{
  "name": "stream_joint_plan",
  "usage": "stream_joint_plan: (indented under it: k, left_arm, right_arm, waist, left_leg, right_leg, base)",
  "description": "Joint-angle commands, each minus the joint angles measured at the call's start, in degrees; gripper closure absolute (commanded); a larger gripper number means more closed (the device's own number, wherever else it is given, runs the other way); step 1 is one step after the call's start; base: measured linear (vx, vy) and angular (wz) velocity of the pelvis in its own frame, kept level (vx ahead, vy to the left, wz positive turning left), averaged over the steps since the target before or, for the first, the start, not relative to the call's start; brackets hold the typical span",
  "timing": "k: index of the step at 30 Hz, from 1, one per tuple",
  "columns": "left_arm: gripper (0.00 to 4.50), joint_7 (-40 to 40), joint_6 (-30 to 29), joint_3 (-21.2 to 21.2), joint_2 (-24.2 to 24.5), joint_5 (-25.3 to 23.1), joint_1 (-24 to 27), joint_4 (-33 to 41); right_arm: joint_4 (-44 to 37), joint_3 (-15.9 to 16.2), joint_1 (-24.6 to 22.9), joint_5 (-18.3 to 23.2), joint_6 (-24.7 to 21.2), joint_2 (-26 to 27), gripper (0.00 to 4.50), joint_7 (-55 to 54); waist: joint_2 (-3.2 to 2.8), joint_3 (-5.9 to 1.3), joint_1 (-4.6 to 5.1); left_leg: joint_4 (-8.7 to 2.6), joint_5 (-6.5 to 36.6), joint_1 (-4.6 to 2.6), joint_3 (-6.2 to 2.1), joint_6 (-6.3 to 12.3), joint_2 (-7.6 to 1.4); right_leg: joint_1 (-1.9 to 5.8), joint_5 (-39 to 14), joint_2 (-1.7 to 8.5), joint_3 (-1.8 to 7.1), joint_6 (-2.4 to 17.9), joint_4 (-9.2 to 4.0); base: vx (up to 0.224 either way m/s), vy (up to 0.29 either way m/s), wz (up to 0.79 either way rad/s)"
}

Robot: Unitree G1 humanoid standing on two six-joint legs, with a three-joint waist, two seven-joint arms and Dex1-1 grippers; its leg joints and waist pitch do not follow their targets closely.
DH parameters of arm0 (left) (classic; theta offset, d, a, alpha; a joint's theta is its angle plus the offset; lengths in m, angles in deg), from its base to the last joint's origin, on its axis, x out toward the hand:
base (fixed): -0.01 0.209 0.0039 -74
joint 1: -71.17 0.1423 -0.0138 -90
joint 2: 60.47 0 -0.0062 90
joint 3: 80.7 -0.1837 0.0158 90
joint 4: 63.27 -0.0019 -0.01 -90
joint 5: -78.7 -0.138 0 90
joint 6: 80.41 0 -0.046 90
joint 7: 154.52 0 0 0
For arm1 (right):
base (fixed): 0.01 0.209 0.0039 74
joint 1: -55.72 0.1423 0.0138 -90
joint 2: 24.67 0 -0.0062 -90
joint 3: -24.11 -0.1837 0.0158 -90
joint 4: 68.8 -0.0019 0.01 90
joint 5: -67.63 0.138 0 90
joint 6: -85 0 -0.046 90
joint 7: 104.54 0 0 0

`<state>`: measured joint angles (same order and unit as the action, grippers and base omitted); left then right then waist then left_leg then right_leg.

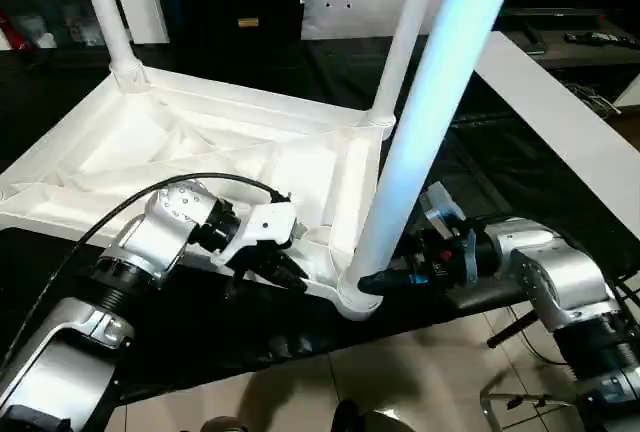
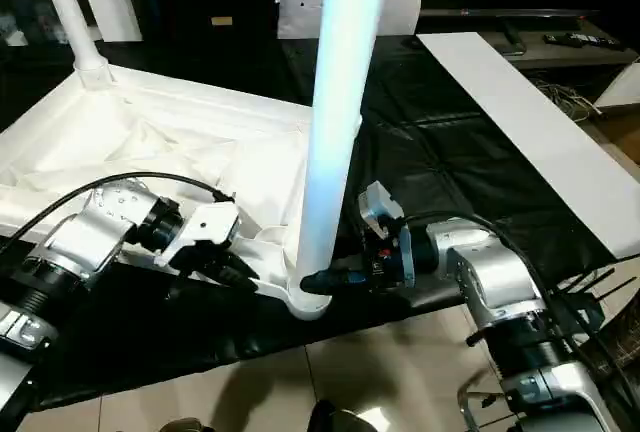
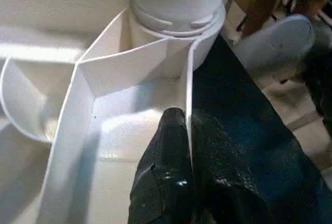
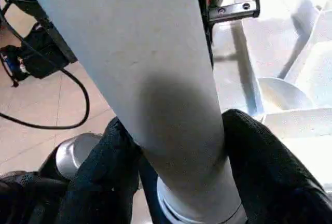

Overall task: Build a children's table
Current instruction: Rotate leg to tighten

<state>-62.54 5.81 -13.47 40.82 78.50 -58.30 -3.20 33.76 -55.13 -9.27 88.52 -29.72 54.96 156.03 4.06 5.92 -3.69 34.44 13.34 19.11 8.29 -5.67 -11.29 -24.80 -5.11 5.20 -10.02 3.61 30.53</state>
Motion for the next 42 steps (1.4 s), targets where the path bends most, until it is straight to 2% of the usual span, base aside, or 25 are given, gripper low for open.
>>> stream_joint_plan:
  k: [1,6,8,9,10,12,13,14,15,16,17,18,19,20,21,22,23,24,25,26,27,29,32,36,42]
  left_arm:
    - [4.5,5.8,-5.1,1.1,-2.1,-0.3,-1.1,0.4]
    - [4.5,14.8,-14.4,4.0,-7.3,0.5,-1.7,1.6]
    - [4.5,18.4,-16.5,4.9,-9.2,0.5,-2.4,1.1]
    - [4.5,21.3,-17.9,5.7,-10.7,0.3,-3.0,0.5]
    - [4.5,24.9,-19.5,6.7,-12.5,0.2,-3.8,-0.3]
    - [4.5,28.7,-20.4,7.7,-14.1,-0.1,-4.7,-1.4]
    - [4.5,32.3,-20.8,8.8,-15.7,-0.4,-5.5,-2.4]
    - [4.5,33.7,-21.2,9.2,-16.3,-0.5,-5.8,-2.6]
    - [4.5,36.6,-21.8,10.2,-17.5,-1.1,-6.3,-2.9]
    - [4.5,36.6,-21.8,10.2,-17.5,-1.1,-6.3,-2.9]
    - [4.5,37.7,-22.0,10.6,-17.9,-1.4,-6.5,-3.0]
    - [4.5,39.3,-21.7,11.2,-18.2,-1.6,-7.0,-3.4]
    - [4.5,40.6,-21.6,11.6,-18.4,-1.7,-7.4,-3.6]
    - [4.5,40.6,-21.7,11.7,-18.4,-1.7,-7.5,-3.6]
    - [4.5,40.8,-21.8,11.7,-18.3,-1.7,-7.5,-3.6]
    - [4.5,40.0,-21.7,11.4,-17.8,-1.9,-7.4,-3.5]
    - [4.5,39.6,-21.3,11.2,-17.4,-2.0,-7.3,-3.4]
    - [4.5,39.2,-20.8,11.0,-17.1,-2.2,-7.1,-3.4]
    - [4.5,38.8,-20.2,10.8,-16.6,-2.4,-6.9,-3.4]
    - [4.5,38.5,-19.8,10.7,-16.1,-2.6,-6.7,-3.5]
    - [4.5,38.4,-19.7,10.7,-16.0,-2.6,-6.7,-3.4]
    - [4.5,37.8,-19.1,10.5,-15.4,-2.7,-6.4,-3.4]
    - [4.5,36.2,-17.0,10.0,-13.3,-3.4,-5.8,-3.6]
    - [4.5,36.9,-15.1,10.0,-11.5,-4.2,-6.3,-5.3]
    - [4.5,38.2,-8.0,11.2,-7.6,-5.8,-8.2,-9.8]
  right_arm:
    - [-3.2,0.1,-1.6,1.8,-2.6,2.5,2.33,-4.7]
    - [-0.2,-4.0,-0.1,-3.2,-5.9,12.3,2.37,-27.4]
    - [1.3,-5.9,1.0,-3.8,-6.9,15.6,2.39,-33.7]
    - [2.6,-7.3,2.1,-4.5,-7.5,18.1,2.39,-39.0]
    - [4.8,-8.4,3.6,-5.9,-6.9,20.7,2.4,-44.9]
    - [6.9,-9.1,5.0,-6.9,-6.5,22.9,2.4,-49.6]
    - [9.0,-9.8,6.4,-7.3,-5.3,24.9,2.4,-53.5]
    - [9.7,-10.1,6.8,-7.5,-4.5,25.7,2.4,-54.9]
    - [10.7,-10.3,7.6,-8.5,-2.9,27.1,2.4,-57.2]
    - [10.7,-10.3,7.6,-8.5,-2.9,27.1,2.4,-57.2]
    - [11.0,-10.4,7.9,-9.2,-2.0,27.7,2.4,-58.0]
    - [11.5,-10.5,8.1,-9.8,0.0,28.4,1.89,-58.5]
    - [11.9,-10.7,8.5,-10.3,1.7,29.0,1.76,-59.2]
    - [12.0,-10.9,8.5,-10.4,1.9,29.2,1.76,-59.3]
    - [12.2,-11.1,8.6,-10.5,2.4,29.4,1.67,-59.7]
    - [12.2,-11.7,8.5,-10.6,3.2,29.5,1.55,-60.2]
    - [12.1,-11.9,8.4,-10.6,3.7,29.4,1.33,-60.4]
    - [12.0,-11.9,8.2,-10.5,4.0,29.1,1.33,-60.2]
    - [11.7,-11.9,7.9,-10.4,4.4,28.7,1.28,-60.0]
    - [11.8,-12.2,7.7,-10.4,5.2,28.5,1.2,-60.4]
    - [11.7,-12.1,7.6,-10.4,5.3,28.4,1.07,-60.3]
    - [11.2,-11.7,7.2,-10.7,5.9,27.8,0.9,-59.6]
    - [8.2,-11.6,4.5,-11.4,7.3,26.1,0.55,-57.7]
    - [3.3,-11.4,0.9,-10.9,7.6,24.1,0.41,-55.3]
    - [-10.3,-12.1,-7.9,-6.5,2.9,20.7,0.02,-52.0]
  waist:
    - [-0.3,-5.23,0.17]
    - [-0.58,-4.78,1.59]
    - [-1.73,-4.6,4.1]
    - [-2.8,-4.36,4.02]
    - [-3.77,-3.84,3.86]
    - [-2.2,-3.22,4.64]
    - [-0.25,-1.71,4.07]
    - [1.09,-4.05,5.21]
    - [0.74,-5.13,5.88]
    - [-3.11,-5.31,4.81]
    - [-4.6,-5.25,4.5]
    - [-3.87,-4.27,4.42]
    - [-2.3,-3.15,3.69]
    - [0.71,-2.37,3.92]
    - [1.19,-2.28,5.06]
    - [-2.5,-5.05,6.25]
    - [-6.2,-4.54,2.75]
    - [-5.44,-4.73,2.79]
    - [-2.95,-2.62,2.62]
    - [0.01,-3.9,1.35]
    - [0.05,-3.92,0.47]
    - [-0.04,-5.27,-0.38]
    - [-1.11,-5.49,1.66]
    - [-1.22,-5.35,1.98]
    - [-1.16,-5.15,1.8]
  left_leg:
    - [-3.62,1.5,0.67,0.58,3.91,-1.34]
    - [-3.12,5.9,0.81,0.6,1.95,-0.44]
    - [-3.34,11.9,1.22,-0.79,2.01,-3.06]
    - [-4.78,15.5,1.65,-2.02,2.55,-5.57]
    - [-8.31,23.6,1.81,-4.25,1.97,-10.75]
    - [-9.18,29.5,0.05,-3.16,1.0,-9.19]
    - [4.38,18.2,-7.39,2.62,0.74,3.69]
    - [3.53,12.9,-0.86,1.92,3.3,3.44]
    - [2.27,11.1,2.99,0.71,3.43,2.12]
    - [-0.23,6.7,2.35,-1.59,5.14,-2.79]
    - [-4.03,7.6,2.74,-6.12,7.28,-10.55]
    - [-5.7,12.1,1.24,-5.76,7.21,-11.11]
    - [-4.36,21.1,-0.36,-2.31,2.59,-5.68]
    - [6.12,15.0,-6.01,2.97,1.93,5.41]
    - [7.57,14.1,-4.5,3.26,3.31,5.92]
    - [3.41,16.9,-1.19,2.32,6.86,2.88]
    - [-3.19,14.8,4.59,-6.32,8.39,-11.74]
    - [-4.86,12.8,2.3,-6.36,8.42,-12.59]
    - [-5.51,22.8,-1.32,-1.34,6.82,-7.23]
    - [0.87,13.6,0.14,0.35,0.51,1.87]
    - [2.09,7.7,-0.09,1.12,0.51,2.12]
    - [-1.12,-2.5,3.27,-0.46,1.17,1.75]
    - [-2.43,-13.7,1.88,-0.31,1.0,0.65]
    - [-2.9,-7.0,1.62,0.09,3.71,0.09]
    - [-3.36,-0.2,1.85,0.33,2.99,-0.13]
  right_leg:
    - [4.92,-31.1,3.53,3.15,0.3,-3.92]
    - [4.81,-39.0,2.91,0.86,-5.5,-6.39]
    - [6.92,-38.3,2.97,-2.38,-8.3,-7.95]
    - [8.16,-35.5,3.19,-1.9,-7.4,-5.79]
    - [7.95,-20.3,4.22,3.01,-1.8,4.73]
    - [6.02,-14.8,3.96,5.57,0.5,5.56]
    - [-3.42,-59.8,3.73,0.71,-8.4,-10.96]
    - [4.25,-61.6,4.15,-0.46,-13.0,-9.14]
    - [8.11,-53.4,3.19,-1.76,-16.7,-7.57]
    - [8.4,-37.2,4.75,-1.31,-14.5,-6.74]
    - [8.76,-16.1,6.24,3.65,-5.3,5.08]
    - [6.47,-10.3,5.83,5.47,-1.5,6.07]
    - [4.2,-23.0,5.24,6.45,0.9,0.36]
    - [-3.21,-58.2,0.32,-0.15,-12.2,-9.7]
    - [-2.47,-63.6,-0.51,-1.96,-16.3,-11.55]
    - [4.87,-48.6,-2.64,-5.7,-26.5,-12.26]
    - [11.19,-12.7,5.69,2.52,-12.1,10.23]
    - [7.49,-5.7,6.58,5.97,-5.7,8.42]
    - [3.39,-15.0,3.27,9.03,-2.6,9.58]
    - [4.3,-49.6,4.95,7.7,-12.5,-1.42]
    - [2.45,-58.5,5.35,9.3,-14.0,-2.53]
    - [6.44,-44.4,4.4,9.74,-11.7,0.48]
    - [5.21,-1.7,0.8,7.87,5.4,3.66]
    - [5.42,-4.8,1.3,7.64,11.1,2.37]
    - [5.34,-19.7,1.55,7.25,6.1,0.01]
  base:
    - [0.0,0.0,0.0]
    - [0.0,0.0,0.0]
    - [0.0,0.0,0.0]
    - [0.0,0.0,0.0]
    - [-0.051,-0.042,-0.18]
    - [-0.035,-0.058,-0.06]
    - [0.0,0.0,0.0]
    - [0.1,0.023,-0.36]
    - [0.1,0.023,-0.36]
    - [0.065,0.02,-0.45]
    - [0.0,0.0,0.0]
    - [0.0,0.0,0.0]
    - [0.032,-0.069,0.11]
    - [-0.041,-0.082,-0.01]
    - [-0.041,-0.082,-0.01]
    - [-0.008,-0.037,-0.32]
    - [0.097,0.059,-0.37]
    - [0.097,0.059,-0.37]
    - [0.075,0.012,-0.08]
    - [0.0,0.0,0.0]
    - [0.0,0.0,0.0]
    - [0.0,0.0,0.0]
    - [0.0,0.0,0.0]
    - [0.0,0.0,0.0]
    - [0.0,0.0,0.0]
